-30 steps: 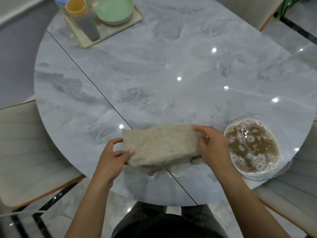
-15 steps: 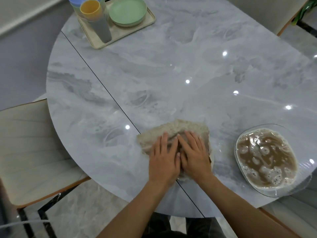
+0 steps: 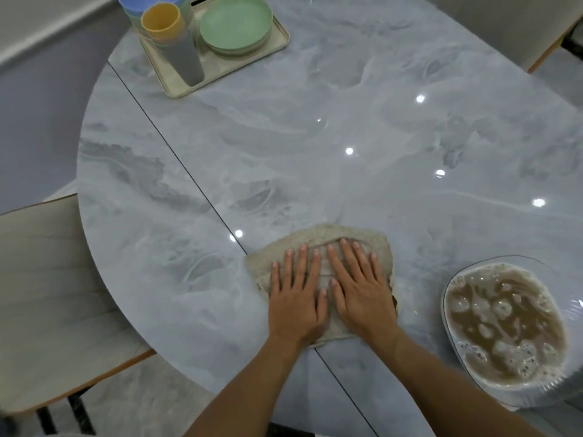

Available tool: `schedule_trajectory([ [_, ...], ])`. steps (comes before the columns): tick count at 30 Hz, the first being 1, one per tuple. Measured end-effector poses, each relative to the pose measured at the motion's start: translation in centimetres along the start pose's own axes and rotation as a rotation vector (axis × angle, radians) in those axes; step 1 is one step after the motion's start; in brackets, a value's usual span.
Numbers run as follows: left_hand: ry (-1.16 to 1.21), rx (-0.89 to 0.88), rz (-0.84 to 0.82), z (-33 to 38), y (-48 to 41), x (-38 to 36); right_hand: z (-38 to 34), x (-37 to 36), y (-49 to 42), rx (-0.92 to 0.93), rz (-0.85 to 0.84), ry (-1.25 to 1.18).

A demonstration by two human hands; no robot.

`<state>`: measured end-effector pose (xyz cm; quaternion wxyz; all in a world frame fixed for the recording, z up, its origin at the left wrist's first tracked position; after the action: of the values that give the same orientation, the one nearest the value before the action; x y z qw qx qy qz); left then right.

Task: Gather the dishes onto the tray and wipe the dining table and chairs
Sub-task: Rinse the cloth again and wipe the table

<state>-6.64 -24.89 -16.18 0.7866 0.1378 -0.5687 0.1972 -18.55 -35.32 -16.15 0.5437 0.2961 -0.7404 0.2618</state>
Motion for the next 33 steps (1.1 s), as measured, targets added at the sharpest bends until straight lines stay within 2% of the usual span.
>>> schedule_trajectory([
  [19, -0.081, 0.000, 0.092, -0.6, -18.3, -1.4, 6.1, -0.7, -17.2, 0.040, 0.067, 0.049],
  [27, -0.101, 0.037, 0.118, 1.6, -23.0, -2.2, 9.7, 0.2, -21.1, 0.107, 0.042, 0.026],
  [33, -0.102, 0.099, 0.131, 6.1, -24.6, -3.5, 14.4, 1.8, -22.4, 0.188, 0.015, 0.026],
])
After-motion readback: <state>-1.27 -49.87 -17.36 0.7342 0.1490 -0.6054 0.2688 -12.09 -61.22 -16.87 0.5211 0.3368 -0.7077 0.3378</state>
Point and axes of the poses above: each hand's wrist, its own y-axis away from the middle knuckle, its own x-axis out of the back of the hand, z = x × y, the point moved 3 cm from there along -y, towards the middle knuckle, and after that the axes turned 8 degrees about z, right-handed, at the moved point
